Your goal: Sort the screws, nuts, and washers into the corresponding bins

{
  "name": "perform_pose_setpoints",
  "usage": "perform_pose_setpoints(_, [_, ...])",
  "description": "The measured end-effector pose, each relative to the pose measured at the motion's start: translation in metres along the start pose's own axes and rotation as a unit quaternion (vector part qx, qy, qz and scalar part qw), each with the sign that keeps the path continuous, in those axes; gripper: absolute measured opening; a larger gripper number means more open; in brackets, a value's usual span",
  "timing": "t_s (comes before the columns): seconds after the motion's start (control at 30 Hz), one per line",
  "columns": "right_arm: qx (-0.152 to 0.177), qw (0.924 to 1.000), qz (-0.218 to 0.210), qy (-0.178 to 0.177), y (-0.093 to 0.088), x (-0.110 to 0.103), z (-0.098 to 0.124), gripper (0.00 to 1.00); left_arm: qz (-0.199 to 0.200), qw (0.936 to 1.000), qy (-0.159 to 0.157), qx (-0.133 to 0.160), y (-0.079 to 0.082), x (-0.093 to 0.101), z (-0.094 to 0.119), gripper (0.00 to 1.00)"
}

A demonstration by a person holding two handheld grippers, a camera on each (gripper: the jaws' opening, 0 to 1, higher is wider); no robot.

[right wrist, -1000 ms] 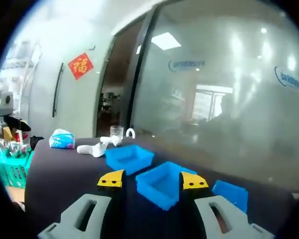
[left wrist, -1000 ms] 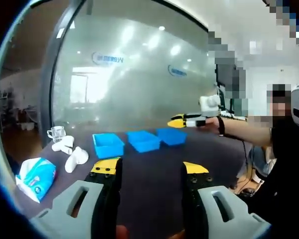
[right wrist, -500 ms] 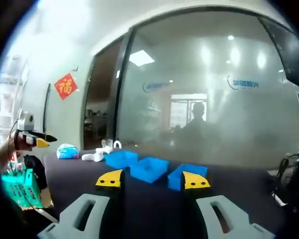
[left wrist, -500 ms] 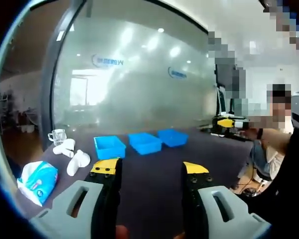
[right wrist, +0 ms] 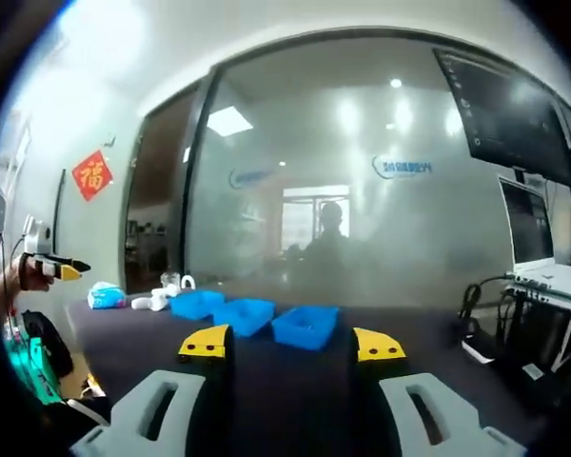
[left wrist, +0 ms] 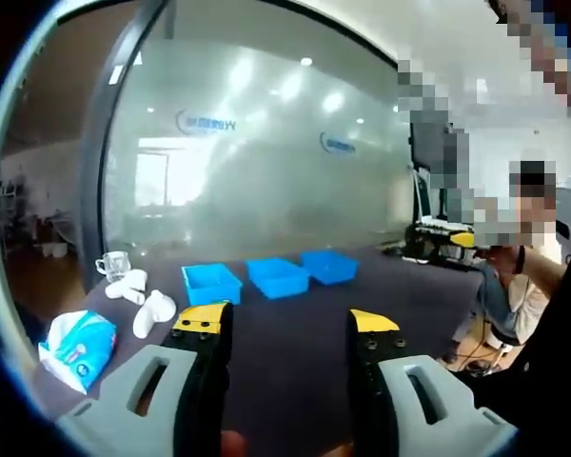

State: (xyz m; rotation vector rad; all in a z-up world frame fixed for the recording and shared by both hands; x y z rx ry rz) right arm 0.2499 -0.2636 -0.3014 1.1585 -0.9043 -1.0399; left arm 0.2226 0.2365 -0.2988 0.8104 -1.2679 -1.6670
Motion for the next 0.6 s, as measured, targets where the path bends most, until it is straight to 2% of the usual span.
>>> perform_pose_setpoints(0.13, [0.004, 0.9999, -0.008, -0.01, -0.0012, 0.0033, 0.004, 0.44, 0.0, 1.0, 0.001, 0.001, -0.0013, 0.0004, 0.002, 0.46])
perform_pose_setpoints(0.6, [-0.001, 1.0, -0.008, -0.001, -0.0029, -0.0047, -0.0025, 0.45, 0.009, 0.9999, 0.014, 0.004, -0.0051, -0.0031, 0.0093, 0.47])
Point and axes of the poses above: the point that each gripper's makers call its tool centre point, and the gripper's own axes: z roughly backward along the fingers, x roughly to its right, y roughly out of its top, the point moved 5 cm from there along z, roughly backward along the fingers, and after that the axes turned 14 degrees about -x, right-handed, at the moved point
